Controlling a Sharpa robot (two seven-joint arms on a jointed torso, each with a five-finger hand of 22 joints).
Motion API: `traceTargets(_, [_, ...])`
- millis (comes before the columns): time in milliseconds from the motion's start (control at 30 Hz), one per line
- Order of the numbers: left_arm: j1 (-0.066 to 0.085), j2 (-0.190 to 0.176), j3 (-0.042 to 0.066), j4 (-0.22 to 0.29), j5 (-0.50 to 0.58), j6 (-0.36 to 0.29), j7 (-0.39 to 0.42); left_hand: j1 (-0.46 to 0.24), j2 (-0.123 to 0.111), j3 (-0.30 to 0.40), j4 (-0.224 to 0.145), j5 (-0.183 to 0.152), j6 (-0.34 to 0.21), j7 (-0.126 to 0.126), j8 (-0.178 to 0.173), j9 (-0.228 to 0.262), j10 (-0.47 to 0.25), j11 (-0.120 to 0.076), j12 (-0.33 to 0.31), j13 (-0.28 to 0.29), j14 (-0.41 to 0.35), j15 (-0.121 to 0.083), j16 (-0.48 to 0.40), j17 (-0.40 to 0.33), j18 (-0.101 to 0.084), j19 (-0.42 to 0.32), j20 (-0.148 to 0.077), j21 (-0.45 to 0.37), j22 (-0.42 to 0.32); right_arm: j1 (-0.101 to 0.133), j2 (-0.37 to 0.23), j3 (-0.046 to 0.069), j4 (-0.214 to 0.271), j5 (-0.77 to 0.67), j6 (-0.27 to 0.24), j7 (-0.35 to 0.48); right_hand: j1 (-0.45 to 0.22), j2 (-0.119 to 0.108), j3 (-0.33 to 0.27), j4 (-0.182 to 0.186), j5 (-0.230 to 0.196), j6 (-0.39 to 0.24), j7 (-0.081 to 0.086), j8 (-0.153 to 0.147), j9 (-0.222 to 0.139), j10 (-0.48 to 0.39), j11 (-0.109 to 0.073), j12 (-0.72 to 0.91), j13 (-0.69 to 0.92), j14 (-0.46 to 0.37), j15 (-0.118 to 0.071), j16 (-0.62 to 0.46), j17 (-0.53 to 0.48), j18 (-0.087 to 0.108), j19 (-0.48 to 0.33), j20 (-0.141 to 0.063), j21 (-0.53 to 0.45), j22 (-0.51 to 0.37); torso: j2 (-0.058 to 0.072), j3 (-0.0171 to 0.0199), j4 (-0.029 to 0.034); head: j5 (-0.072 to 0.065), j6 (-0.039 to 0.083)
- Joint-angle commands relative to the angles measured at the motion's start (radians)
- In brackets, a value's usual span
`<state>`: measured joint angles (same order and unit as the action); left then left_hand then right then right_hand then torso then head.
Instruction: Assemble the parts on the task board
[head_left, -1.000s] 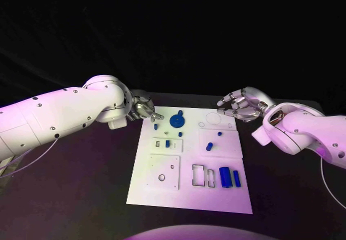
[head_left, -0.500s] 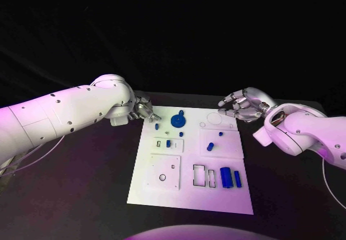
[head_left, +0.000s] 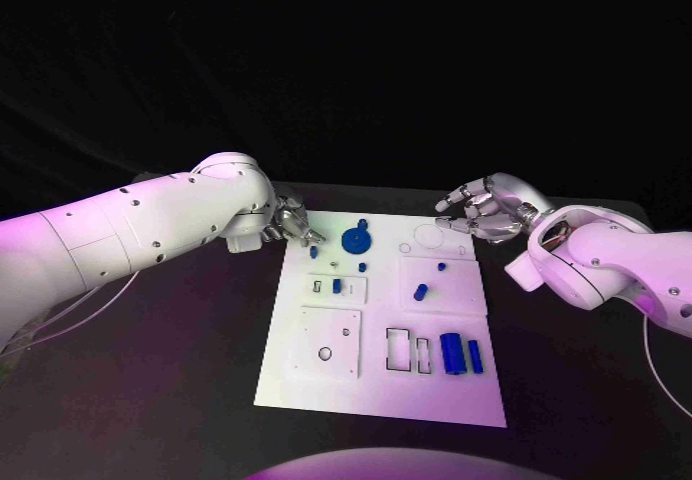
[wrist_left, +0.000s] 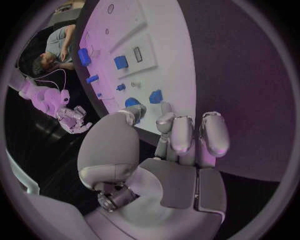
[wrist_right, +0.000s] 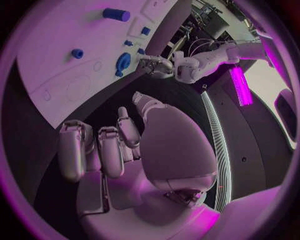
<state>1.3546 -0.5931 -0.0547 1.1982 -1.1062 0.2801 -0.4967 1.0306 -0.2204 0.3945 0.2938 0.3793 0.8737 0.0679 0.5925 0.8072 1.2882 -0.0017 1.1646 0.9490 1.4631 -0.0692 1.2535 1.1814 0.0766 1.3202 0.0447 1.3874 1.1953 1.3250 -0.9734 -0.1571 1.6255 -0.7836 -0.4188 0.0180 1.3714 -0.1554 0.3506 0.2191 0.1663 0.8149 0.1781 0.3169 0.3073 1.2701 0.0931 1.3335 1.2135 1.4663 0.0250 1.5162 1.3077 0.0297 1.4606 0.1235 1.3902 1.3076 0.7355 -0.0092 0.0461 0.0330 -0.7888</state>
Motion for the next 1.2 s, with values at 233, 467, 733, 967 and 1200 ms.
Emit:
traceTargets(233, [-0.001,0.008,-0.001,-0.007,0.012,0.026,0.011,0.005,-0.001,-0.008,-0.001,0.001,-0.002,0.004,-0.006,-0.003,-0.009,0.0,-0.004,-0.001,-0.001,0.008,-0.005,0.0,0.007,-0.005,0.003,-0.002,0.002,-0.001,0.002,0.0,0.001,-0.011,0.004,0.007,-0.008,-0.001,0.002,0.005,0.007,-0.001,0.0,0.003,0.0,-0.006,0.0,-0.005,-0.001,0.067,-0.007,-0.006,0.121,0.019,-0.006,-0.001,-0.003,0.15,-0.001,-0.0002,0.0006,0.002,-0.002])
traceTargets(467, [-0.003,0.012,-0.003,-0.007,0.016,0.039,0.01,0.017,0.007,-0.008,-0.003,0.002,0.003,0.003,-0.008,-0.007,-0.009,-0.001,-0.002,0.0,0.0,0.007,-0.001,0.004,0.006,-0.001,0.004,0.0,0.007,-0.001,0.004,0.0,0.0,-0.011,0.005,0.007,-0.008,-0.001,0.003,0.005,0.008,-0.001,0.0,0.003,0.0,-0.006,0.0,-0.006,-0.002,0.067,-0.007,-0.007,0.121,0.019,-0.006,-0.001,-0.004,0.15,0.0,-0.0006,0.0005,0.003,-0.005])
traceTargets(733, [-0.005,0.015,-0.003,-0.01,0.017,0.049,0.01,0.032,0.017,-0.006,-0.003,0.002,0.01,0.001,-0.011,-0.01,-0.005,-0.003,0.004,0.005,0.003,0.006,0.003,0.009,0.005,0.003,0.004,0.004,0.014,-0.001,0.005,0.0,0.0,-0.011,0.004,0.007,-0.007,0.0,0.004,0.005,0.008,-0.001,0.0,0.003,0.0,-0.006,0.0,-0.006,-0.002,0.067,-0.007,-0.007,0.12,0.02,-0.006,-0.001,-0.005,0.149,-0.001,-0.0001,0.0016,0.002,-0.008])
traceTargets(967, [-0.007,0.017,-0.004,-0.011,0.019,0.05,0.009,0.056,0.033,0.0,-0.004,0.002,0.017,-0.001,-0.014,-0.014,-0.005,-0.005,0.003,0.0,0.005,0.004,0.006,0.011,0.005,0.005,0.003,0.005,0.016,-0.001,0.005,0.0,0.0,-0.011,0.004,0.007,-0.007,0.0,0.004,0.005,0.008,-0.001,0.0,0.003,0.0,-0.006,0.0,-0.006,-0.002,0.067,-0.007,-0.007,0.12,0.02,-0.006,-0.001,-0.005,0.149,-0.001,-0.0003,-0.0002,0.003,-0.011])
traceTargets(1200, [-0.007,0.016,-0.004,-0.009,0.027,0.05,0.009,0.174,0.072,0.048,-0.018,0.003,0.023,-0.01,-0.013,-0.014,-0.002,-0.013,0.003,-0.004,0.007,-0.003,0.008,0.014,0.004,0.007,-0.001,0.006,0.021,-0.001,0.005,0.0,0.0,-0.012,0.004,0.007,-0.007,0.0,0.004,0.005,0.008,-0.001,0.0,0.003,0.0,-0.006,0.0,-0.006,-0.002,0.067,-0.007,-0.007,0.12,0.02,-0.006,-0.001,-0.005,0.149,-0.002,0.0006,0.0007,0.001,-0.015])
